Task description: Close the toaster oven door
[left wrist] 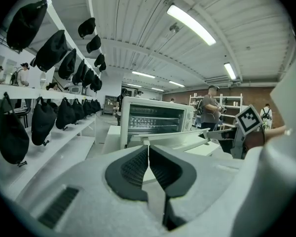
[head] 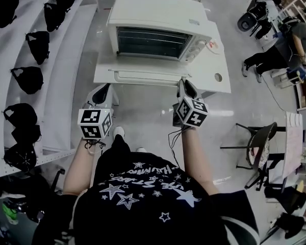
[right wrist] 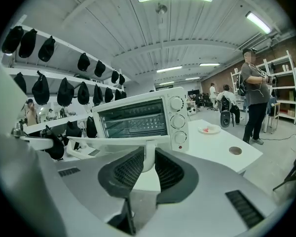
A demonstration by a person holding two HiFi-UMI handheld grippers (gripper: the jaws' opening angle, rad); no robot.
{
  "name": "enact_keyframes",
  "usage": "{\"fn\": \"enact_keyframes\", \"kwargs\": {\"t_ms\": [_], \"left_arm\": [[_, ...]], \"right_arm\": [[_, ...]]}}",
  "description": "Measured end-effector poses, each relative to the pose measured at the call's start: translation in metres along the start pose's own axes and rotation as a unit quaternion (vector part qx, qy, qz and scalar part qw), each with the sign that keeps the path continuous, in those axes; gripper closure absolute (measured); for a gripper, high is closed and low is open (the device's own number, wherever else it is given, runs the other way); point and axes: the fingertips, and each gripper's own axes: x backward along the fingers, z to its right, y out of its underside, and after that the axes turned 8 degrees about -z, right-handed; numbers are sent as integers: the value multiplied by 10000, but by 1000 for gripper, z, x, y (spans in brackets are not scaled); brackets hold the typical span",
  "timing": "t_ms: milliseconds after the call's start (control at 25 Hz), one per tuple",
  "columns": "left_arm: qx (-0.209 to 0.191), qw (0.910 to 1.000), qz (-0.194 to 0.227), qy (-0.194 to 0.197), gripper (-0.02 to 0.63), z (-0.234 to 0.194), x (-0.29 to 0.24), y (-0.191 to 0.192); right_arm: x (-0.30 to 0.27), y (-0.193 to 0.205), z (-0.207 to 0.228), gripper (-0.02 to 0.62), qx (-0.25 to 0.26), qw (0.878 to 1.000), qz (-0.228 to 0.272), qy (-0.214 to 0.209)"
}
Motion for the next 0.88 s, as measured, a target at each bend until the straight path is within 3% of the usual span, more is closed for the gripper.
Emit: {"fn": "enact_keyframes", "kwargs": {"t_ms": [880], "left_arm": [[36, 9992, 251, 312, 583, -22, -49, -49]], "right_arm": [[-17, -70, -1, 522, -215, 9995, 209, 76]]}}
